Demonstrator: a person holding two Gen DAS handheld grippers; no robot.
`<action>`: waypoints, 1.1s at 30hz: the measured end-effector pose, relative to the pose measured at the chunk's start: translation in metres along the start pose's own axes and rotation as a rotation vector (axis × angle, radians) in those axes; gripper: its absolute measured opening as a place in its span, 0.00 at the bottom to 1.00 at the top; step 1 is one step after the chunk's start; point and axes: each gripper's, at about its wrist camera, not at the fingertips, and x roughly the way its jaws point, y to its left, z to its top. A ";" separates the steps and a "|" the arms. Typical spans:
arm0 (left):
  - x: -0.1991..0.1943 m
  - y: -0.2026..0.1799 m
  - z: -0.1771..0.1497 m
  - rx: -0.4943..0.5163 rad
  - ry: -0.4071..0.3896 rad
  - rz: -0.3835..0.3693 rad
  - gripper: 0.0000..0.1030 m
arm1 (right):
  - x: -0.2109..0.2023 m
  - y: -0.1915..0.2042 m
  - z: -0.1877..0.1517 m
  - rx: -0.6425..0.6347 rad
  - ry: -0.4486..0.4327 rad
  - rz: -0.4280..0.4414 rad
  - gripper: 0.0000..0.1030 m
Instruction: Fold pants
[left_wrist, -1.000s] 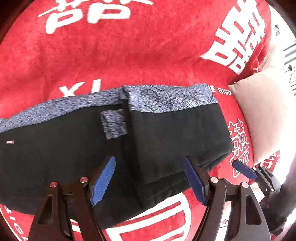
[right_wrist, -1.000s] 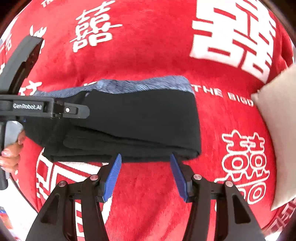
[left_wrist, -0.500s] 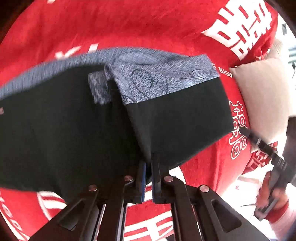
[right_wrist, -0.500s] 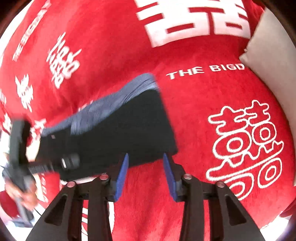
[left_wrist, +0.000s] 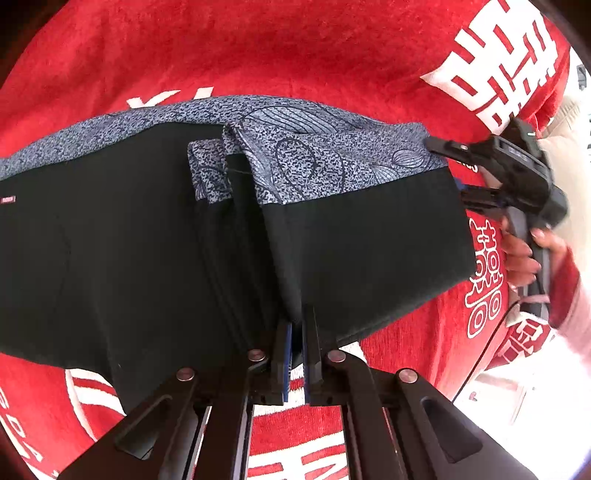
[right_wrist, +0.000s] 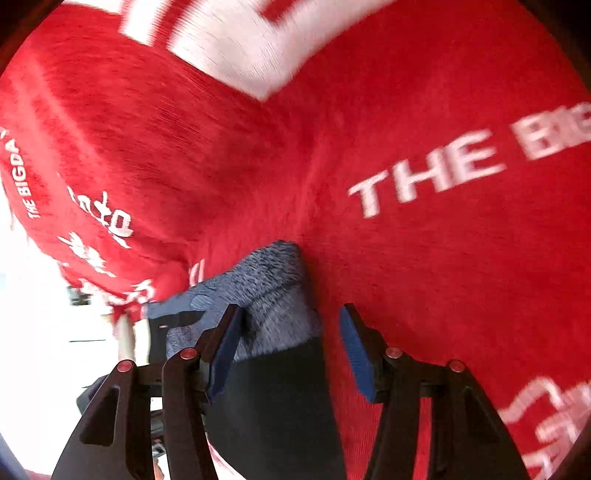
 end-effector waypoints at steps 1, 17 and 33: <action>0.000 0.000 0.001 -0.007 0.001 0.001 0.05 | 0.007 -0.006 0.003 0.038 0.025 0.044 0.43; -0.043 -0.024 0.012 0.015 -0.088 0.157 0.09 | -0.044 0.034 -0.041 -0.039 -0.112 -0.181 0.36; 0.013 -0.035 0.031 -0.022 -0.120 0.243 0.09 | -0.008 0.066 -0.097 -0.245 -0.071 -0.314 0.36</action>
